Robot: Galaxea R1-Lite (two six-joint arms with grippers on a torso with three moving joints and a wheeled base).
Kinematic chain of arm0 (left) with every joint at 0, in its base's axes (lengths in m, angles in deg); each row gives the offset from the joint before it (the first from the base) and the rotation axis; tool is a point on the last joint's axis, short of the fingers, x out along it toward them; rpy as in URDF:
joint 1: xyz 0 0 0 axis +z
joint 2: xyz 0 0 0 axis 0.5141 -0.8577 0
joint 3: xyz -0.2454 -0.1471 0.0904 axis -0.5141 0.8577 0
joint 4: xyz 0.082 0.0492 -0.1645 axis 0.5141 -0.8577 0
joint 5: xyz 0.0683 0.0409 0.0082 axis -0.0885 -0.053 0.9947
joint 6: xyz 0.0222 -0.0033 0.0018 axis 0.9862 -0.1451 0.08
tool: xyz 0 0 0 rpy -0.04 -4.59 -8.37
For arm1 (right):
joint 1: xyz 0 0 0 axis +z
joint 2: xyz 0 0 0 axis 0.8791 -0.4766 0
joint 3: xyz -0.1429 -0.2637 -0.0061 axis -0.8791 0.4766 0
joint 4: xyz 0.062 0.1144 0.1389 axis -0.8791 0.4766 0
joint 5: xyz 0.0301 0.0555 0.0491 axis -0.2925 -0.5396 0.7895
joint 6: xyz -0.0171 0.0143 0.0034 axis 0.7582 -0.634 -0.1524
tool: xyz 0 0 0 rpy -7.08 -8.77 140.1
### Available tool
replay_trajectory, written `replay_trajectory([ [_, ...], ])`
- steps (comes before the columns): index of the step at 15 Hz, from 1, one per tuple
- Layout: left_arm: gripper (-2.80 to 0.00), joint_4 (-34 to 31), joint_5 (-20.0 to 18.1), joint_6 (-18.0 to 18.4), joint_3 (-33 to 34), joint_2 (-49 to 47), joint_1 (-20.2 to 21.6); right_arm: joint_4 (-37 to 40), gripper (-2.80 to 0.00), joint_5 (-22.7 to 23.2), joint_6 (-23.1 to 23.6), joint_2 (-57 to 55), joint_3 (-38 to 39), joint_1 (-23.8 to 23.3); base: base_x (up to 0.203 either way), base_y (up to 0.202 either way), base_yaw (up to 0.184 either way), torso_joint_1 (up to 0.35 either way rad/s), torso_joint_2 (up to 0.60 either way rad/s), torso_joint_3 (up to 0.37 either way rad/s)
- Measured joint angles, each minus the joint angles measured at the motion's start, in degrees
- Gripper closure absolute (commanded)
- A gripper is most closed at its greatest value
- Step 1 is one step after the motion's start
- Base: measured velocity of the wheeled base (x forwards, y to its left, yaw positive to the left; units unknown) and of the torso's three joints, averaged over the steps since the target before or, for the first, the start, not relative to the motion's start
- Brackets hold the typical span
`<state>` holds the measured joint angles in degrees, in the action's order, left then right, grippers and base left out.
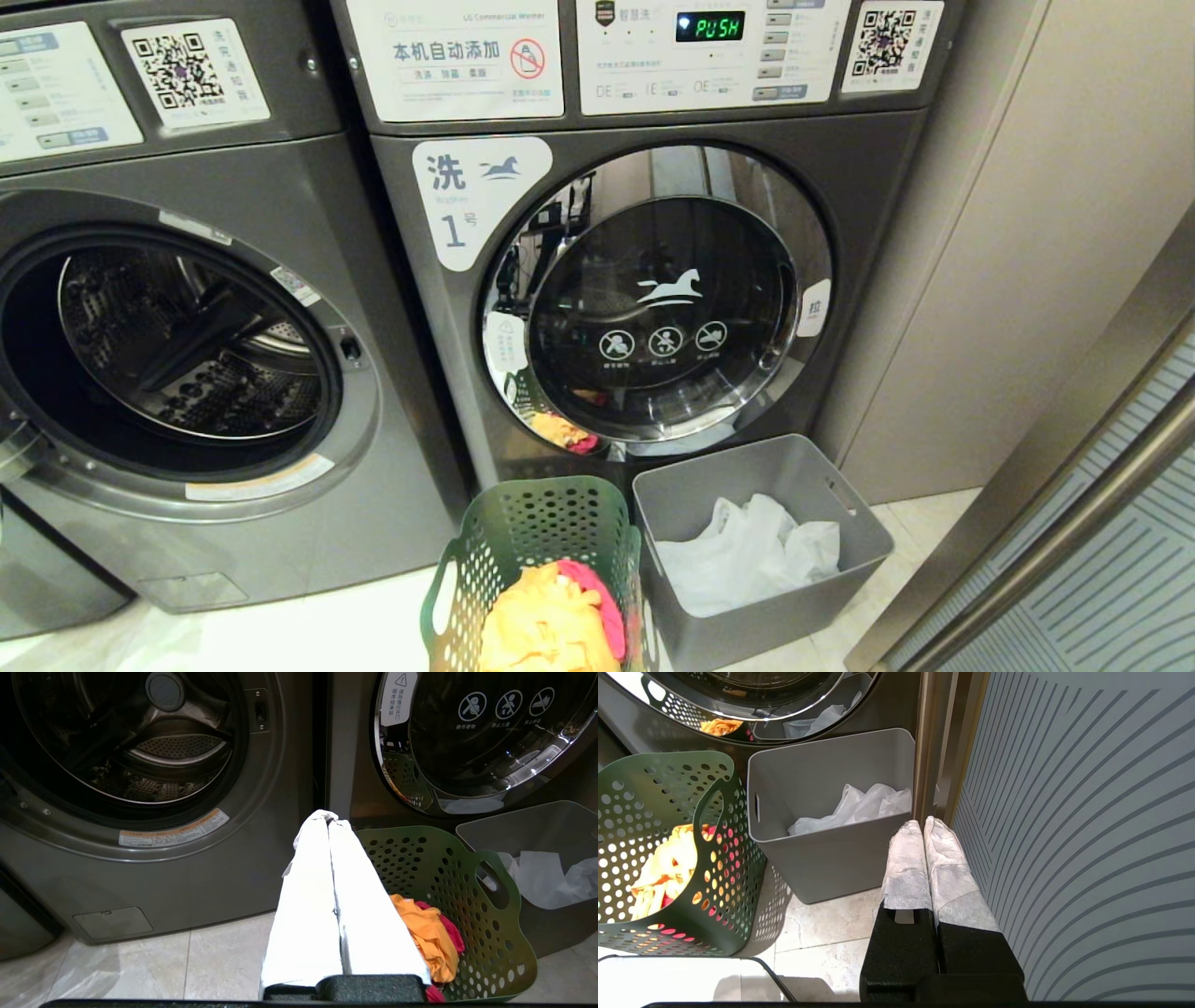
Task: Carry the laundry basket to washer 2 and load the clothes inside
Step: Place the clothes into the washing machine
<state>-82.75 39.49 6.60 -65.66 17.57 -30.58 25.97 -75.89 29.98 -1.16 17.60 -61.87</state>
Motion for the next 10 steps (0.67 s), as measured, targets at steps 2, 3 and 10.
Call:
replay_trajectory([
  [2, 0.0, 0.0, 0.2, -1.9, 0.0, 0.0, 0.0, 0.0, 0.0, 0.0, 0.0, 0.0, 0.0, 0.0, 0.0, 0.0, 0.0, 0.0, 0.0, 0.0],
  [3, 0.0, 0.0, 0.3, -2.3, 0.0, 0.0, 0.0, 0.0, 0.0, 0.0, 0.0, 0.0, 0.0, 0.0, 0.0, 0.0, 0.0, 0.0, 0.0, 0.0],
  [10, 0.0, 0.2, 0.3, -2.8, 0.0, 0.0, 0.0, 0.0, 0.0, 0.0, 0.0, 0.0, 0.0, 0.0, 0.0, 0.0, 0.0, 0.0, 0.0, 0.0],
])
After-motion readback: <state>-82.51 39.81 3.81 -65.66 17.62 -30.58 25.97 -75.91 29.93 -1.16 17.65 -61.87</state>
